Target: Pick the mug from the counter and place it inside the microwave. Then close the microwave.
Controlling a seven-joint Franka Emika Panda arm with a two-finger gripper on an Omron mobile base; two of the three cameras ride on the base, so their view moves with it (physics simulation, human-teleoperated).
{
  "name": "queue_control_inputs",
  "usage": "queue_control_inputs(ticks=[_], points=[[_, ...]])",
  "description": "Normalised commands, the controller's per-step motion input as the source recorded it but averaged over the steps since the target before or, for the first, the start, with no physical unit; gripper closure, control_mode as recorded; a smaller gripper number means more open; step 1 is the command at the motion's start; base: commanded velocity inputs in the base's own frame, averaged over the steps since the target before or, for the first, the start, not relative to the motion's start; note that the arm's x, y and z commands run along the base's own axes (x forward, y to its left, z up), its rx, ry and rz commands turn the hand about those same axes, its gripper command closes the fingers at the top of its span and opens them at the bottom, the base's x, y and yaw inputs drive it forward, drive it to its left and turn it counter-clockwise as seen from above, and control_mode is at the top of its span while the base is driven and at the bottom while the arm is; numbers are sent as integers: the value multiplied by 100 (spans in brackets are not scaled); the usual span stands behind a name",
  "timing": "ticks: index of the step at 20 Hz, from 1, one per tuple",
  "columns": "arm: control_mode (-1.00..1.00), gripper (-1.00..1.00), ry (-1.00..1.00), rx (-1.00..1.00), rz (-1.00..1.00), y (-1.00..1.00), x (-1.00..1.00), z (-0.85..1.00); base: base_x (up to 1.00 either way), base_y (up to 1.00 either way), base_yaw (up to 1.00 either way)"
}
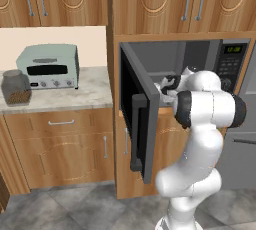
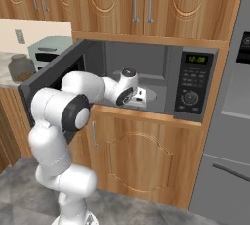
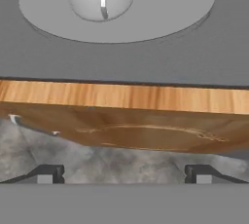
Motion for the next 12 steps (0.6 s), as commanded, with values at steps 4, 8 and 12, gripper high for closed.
queue_control_inputs(ticks=[4, 8, 12], points=[[-100, -100, -11, 1, 0, -1, -100, 41, 0, 0, 0], [-100, -100, -2, 1, 0, 0, -100, 49, 0, 0, 0], [-100, -100, 2, 0, 0, 0, -97, 56, 0, 0, 0]])
